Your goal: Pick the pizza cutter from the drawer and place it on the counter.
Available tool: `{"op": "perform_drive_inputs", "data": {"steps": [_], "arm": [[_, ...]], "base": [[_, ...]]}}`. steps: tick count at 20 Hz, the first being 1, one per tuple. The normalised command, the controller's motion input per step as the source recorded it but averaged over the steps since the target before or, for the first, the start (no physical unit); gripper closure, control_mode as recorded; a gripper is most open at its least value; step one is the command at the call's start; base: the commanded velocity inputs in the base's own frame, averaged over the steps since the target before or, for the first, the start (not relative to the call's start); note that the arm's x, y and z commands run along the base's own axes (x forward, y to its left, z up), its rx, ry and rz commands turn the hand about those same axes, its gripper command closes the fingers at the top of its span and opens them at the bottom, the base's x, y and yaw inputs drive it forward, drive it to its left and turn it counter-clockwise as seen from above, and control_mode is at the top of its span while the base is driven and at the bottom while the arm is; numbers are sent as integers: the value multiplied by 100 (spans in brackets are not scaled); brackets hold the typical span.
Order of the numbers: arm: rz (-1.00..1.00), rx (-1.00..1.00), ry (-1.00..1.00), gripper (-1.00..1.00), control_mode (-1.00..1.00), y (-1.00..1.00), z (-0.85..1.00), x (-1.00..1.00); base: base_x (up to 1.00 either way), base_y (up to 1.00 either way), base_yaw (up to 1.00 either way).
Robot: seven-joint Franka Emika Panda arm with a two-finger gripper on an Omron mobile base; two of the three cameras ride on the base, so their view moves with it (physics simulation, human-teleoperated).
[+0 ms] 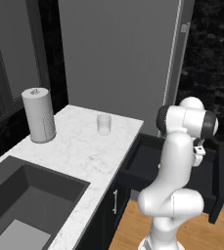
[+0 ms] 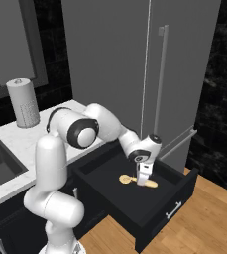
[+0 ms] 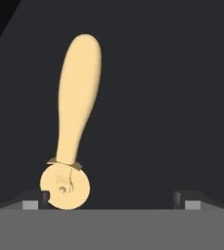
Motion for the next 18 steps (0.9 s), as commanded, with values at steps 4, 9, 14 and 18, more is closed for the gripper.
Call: {"op": "perform_drive_inputs", "data": {"steps": [4,9,14,18], "arm": [[0,-1,-9,-100,-100,-16,-32,5],[0,0,-14,-100,-100,-14,-35,3],[0,0,-7,-100,-100,-14,-8,3],[0,0,0,-100,-100,-1,-17,19]], "base": [[0,0,0],[0,0,0],[0,0,0],[0,0,0]]}}
